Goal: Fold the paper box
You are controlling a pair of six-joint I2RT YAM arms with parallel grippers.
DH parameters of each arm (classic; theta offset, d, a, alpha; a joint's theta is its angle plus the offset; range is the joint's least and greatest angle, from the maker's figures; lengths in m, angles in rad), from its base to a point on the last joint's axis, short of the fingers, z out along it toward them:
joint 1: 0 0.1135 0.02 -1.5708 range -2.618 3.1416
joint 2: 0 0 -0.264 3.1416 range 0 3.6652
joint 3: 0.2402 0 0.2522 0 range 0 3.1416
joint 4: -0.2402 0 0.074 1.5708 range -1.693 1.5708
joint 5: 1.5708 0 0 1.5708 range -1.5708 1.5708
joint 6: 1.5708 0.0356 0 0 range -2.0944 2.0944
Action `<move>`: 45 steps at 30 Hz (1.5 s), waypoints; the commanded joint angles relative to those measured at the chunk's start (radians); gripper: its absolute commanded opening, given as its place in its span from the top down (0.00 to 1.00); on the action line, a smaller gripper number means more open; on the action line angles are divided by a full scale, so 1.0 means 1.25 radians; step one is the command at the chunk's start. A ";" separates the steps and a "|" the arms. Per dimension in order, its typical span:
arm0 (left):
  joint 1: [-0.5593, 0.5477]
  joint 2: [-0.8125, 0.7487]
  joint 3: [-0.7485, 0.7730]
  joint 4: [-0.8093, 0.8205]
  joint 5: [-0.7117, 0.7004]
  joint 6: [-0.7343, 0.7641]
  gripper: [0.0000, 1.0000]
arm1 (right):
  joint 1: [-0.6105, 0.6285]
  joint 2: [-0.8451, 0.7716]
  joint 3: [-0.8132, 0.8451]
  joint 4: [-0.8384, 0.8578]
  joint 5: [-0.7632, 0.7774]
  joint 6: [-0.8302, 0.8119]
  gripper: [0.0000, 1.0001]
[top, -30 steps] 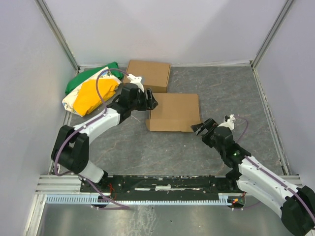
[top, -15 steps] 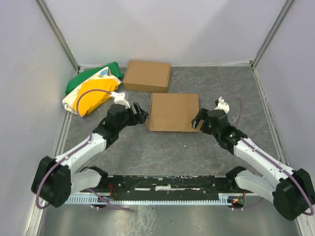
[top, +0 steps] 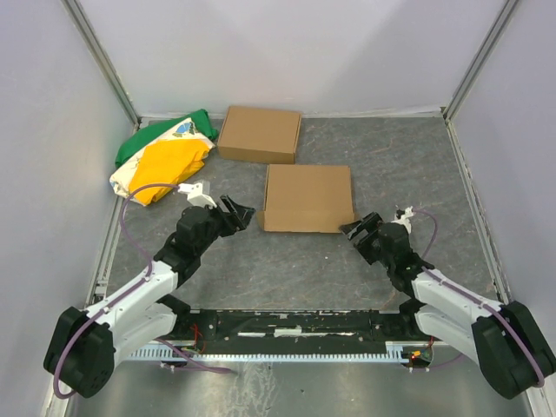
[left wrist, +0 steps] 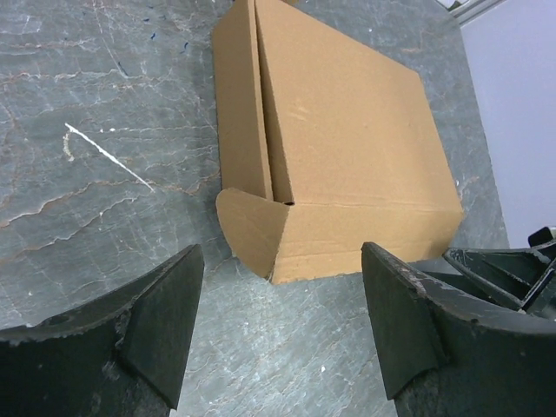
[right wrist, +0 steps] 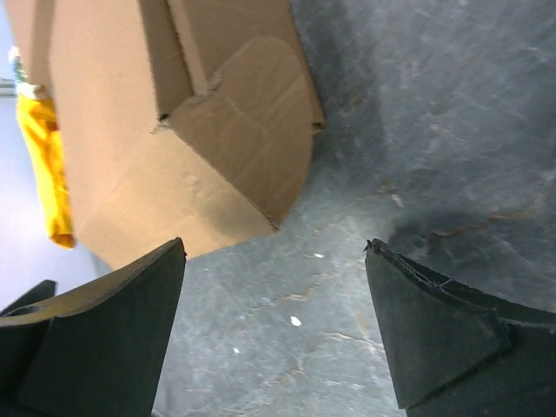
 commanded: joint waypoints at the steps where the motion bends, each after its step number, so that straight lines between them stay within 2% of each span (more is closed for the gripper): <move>1: 0.000 -0.021 0.011 0.054 -0.011 -0.039 0.20 | -0.009 0.036 -0.009 0.229 -0.045 0.092 0.08; 8: 0.000 -0.012 0.011 0.051 0.005 -0.048 0.21 | -0.016 0.098 0.004 0.321 -0.077 0.123 0.16; 14: 0.000 0.015 0.051 0.011 0.018 -0.028 0.22 | -0.017 0.115 -0.003 0.342 -0.091 0.144 0.35; 22: 0.000 0.044 0.083 -0.022 0.022 0.005 0.22 | -0.017 0.016 -0.004 0.254 -0.050 0.139 0.57; 28: 0.000 0.069 0.093 -0.011 0.034 0.011 0.22 | -0.016 -0.039 0.020 0.195 -0.036 0.122 0.61; 45: -0.001 0.181 0.152 -0.005 0.075 0.041 0.22 | -0.017 -0.015 0.077 0.198 -0.053 0.106 0.63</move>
